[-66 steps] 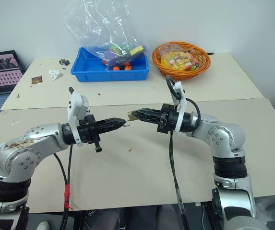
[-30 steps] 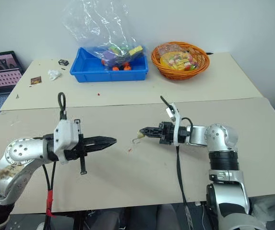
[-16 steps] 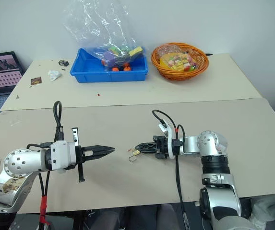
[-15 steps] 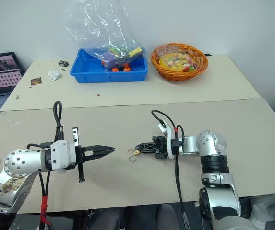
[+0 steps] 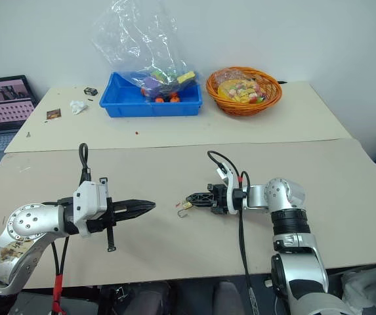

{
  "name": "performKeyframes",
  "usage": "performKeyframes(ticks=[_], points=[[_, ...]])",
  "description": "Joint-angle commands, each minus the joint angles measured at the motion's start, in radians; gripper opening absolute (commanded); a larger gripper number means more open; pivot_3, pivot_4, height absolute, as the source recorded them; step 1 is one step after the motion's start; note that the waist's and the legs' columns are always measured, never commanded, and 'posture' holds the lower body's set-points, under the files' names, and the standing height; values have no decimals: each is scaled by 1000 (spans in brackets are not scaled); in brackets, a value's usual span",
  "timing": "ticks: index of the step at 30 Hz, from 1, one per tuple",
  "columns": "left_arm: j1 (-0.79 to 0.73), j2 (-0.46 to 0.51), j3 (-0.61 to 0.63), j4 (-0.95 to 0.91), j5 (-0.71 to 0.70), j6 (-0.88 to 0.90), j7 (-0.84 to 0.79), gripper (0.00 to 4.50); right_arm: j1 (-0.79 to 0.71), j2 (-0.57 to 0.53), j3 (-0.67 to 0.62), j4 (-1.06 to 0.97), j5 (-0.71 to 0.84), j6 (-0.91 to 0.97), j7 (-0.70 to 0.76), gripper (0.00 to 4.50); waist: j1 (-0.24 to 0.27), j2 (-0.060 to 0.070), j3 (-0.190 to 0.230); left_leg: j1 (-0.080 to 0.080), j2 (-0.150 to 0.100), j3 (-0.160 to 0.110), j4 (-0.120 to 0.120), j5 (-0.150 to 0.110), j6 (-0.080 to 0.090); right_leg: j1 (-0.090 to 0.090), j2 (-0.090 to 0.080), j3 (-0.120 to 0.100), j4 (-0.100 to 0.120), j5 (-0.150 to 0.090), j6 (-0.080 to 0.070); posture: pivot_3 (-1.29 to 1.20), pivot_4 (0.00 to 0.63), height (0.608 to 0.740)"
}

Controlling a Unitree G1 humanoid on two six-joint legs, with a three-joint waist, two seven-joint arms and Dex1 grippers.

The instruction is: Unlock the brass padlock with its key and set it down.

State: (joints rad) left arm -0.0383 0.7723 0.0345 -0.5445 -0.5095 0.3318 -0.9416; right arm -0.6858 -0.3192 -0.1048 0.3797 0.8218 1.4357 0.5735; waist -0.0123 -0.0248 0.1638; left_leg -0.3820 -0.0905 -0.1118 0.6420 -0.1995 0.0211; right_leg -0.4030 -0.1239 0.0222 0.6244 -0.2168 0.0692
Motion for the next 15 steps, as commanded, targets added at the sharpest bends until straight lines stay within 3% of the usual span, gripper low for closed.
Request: performKeyframes(ticks=[1, 10, 12, 15], points=[[1, 0, 29, -19, -20, 9, 6, 51, 37, -33, -26, 14, -47, -6, -24, 65, 1, 0, 0, 0, 0, 0, 0, 0, 0, 0, 0, 0, 0, 0, 0, 0, 150, 740], [42, 15, -9, 156, 126, -130, -52, 51, 52, -18, -69, -5, -33, 22, -37, 65, 10, 0, 0, -3, 0, 0, 0, 0, 0, -2, 0, 0, -1, 0, -1, 0, 150, 740], [44, 10, -13, 165, 136, -146, -60, 0, 63, -18, -74, -16, -34, 27, -40, 1074, 14, 0, 0, -4, 0, 0, 0, -2, -3, -2, 0, 0, -3, 0, 0, 0, 150, 740], [46, 1, -21, 156, 142, -170, -70, 0, 70, -19, -82, -16, -45, 23, -54, 1942, 16, 1, 0, -6, 0, -1, 0, -5, -8, -3, 0, 0, -5, 0, 0, 0, 150, 740]])
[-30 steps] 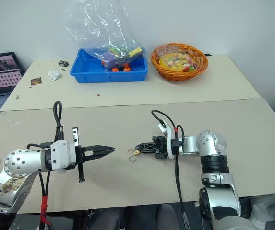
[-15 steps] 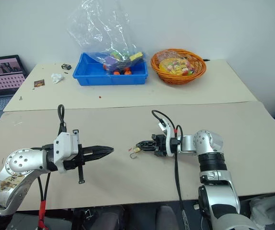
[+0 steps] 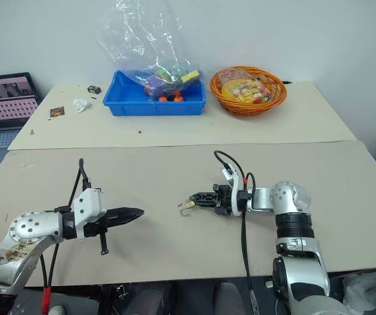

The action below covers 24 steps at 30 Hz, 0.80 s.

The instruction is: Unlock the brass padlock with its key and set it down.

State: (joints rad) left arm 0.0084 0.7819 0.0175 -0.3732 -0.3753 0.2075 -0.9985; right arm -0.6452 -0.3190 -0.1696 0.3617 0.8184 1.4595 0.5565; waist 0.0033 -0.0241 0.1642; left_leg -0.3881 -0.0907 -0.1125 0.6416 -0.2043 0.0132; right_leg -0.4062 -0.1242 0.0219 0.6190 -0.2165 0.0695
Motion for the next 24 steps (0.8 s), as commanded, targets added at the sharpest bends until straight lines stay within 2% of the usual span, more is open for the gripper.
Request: performKeyframes(ticks=[1, 3, 5, 11, 15, 18, 24], points=[[-5, -11, -6, -25, 3, -40, -11, 0, 30, -20, -15, -1, -55, -13, -49, 2279, 0, 0, 0, -1, 0, 0, 0, 0, 0, 0, 0, 0, -1, 0, 0, 0, 150, 740], [-12, -16, -8, -38, 0, -30, -7, 0, 33, -24, 2, -16, -79, -43, -57, 3011, -1, 1, 0, -2, 0, 0, -1, 0, 3, 0, 0, 0, -1, 1, -1, 0, 150, 740], [-19, -19, -9, -45, -6, -18, -3, 0, 37, -29, 4, -34, -82, -51, -54, 3562, -1, 1, 0, -1, 0, 0, -1, 0, 5, 0, 0, 0, -2, 2, -3, 0, 150, 740], [-27, -29, -11, -67, -12, -1, 8, 0, 44, -98, -23, -107, -79, -89, -33, 3562, 4, 2, 0, -1, 1, 0, -1, -2, 2, 1, 1, -1, -6, 1, 2, 0, 150, 740], [-23, -39, -4, -71, -11, -1, 25, 0, 64, -214, -26, -132, -119, -194, 4, 3562, 9, 3, 1, -3, 1, 0, -1, -2, 3, 0, 0, -2, -7, 1, 2, 0, 150, 740], [2, -75, 13, -82, -13, 21, 86, 0, 115, -269, -127, -181, -148, -303, -51, 3562, 9, 3, 1, -6, 0, 0, -1, 0, 8, 0, 0, -2, -8, 1, 2, 0, 150, 740], [21, -244, 53, -88, 82, 68, 387, 0, 361, -139, -101, -645, -366, -691, -274, 3562, -7, 4, 1, -19, 1, 3, -1, -1, 7, -18, 1, 2, -1, 5, -5, 0, 150, 740]])
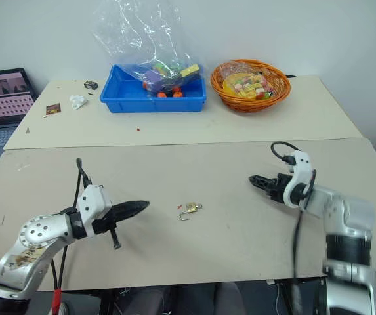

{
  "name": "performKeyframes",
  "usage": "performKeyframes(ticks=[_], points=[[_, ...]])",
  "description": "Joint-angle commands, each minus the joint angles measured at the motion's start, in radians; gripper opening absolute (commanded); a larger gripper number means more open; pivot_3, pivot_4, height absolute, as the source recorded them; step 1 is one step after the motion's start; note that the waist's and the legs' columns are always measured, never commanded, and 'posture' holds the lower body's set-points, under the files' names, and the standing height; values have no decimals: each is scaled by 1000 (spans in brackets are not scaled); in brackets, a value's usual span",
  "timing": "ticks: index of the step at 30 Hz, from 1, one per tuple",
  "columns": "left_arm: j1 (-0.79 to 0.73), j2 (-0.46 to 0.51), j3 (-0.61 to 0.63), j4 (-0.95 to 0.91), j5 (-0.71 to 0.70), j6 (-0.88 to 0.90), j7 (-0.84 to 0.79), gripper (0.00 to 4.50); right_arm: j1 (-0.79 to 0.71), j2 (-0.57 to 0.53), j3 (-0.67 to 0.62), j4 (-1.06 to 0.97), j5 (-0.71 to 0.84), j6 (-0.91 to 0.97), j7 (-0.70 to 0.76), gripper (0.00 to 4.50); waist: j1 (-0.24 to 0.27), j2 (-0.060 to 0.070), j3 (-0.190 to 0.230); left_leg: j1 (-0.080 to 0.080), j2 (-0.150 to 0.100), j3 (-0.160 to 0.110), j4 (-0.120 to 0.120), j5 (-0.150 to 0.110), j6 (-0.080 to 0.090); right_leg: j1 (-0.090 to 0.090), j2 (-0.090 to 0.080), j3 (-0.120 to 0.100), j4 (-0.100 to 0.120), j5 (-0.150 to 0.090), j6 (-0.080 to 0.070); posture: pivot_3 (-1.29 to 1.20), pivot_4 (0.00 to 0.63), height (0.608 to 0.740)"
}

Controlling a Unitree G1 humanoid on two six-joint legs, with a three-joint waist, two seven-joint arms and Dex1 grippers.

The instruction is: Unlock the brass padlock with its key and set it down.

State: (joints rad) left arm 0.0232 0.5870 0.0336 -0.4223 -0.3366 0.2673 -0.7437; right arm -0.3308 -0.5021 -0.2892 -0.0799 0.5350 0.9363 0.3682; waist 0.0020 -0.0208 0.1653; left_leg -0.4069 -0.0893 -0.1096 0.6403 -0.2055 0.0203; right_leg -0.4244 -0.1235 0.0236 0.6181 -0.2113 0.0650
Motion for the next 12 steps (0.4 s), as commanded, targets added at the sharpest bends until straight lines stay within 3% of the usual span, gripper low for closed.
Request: performKeyframes(ticks=[1, 3, 7, 12], points=[[13, -89, 47, -40, 55, 23, 194, 0, 92, 58, 47, -256, -143, -226, -120, 3562, -8, 1, 0, 0, 0, 2, 0, 0, -1, -1, 0, 3, 2, 0, 0, 0, 150, 740], [36, -179, 70, -41, 94, 40, 336, 0, 174, 115, 66, -340, -218, -317, -194, 3562, -9, 1, 1, 1, -1, 3, 1, 0, -1, -1, 0, 5, 4, 0, 0, 0, 150, 740], [52, -368, 140, -4, 146, 76, 593, 0, 211, 235, 19, -395, -223, -397, -284, 3562, -7, 0, 1, 3, -1, 3, 2, 0, -1, 1, 0, 6, 4, -5, 8, 0, 150, 740], [35, -497, 175, 79, 170, 42, 722, 0, 180, 228, 62, -306, -260, -445, -252, 3562, -1, 0, 1, 7, -1, 4, 2, -1, -3, 4, 1, 7, 4, -5, 8, 0, 150, 740]])
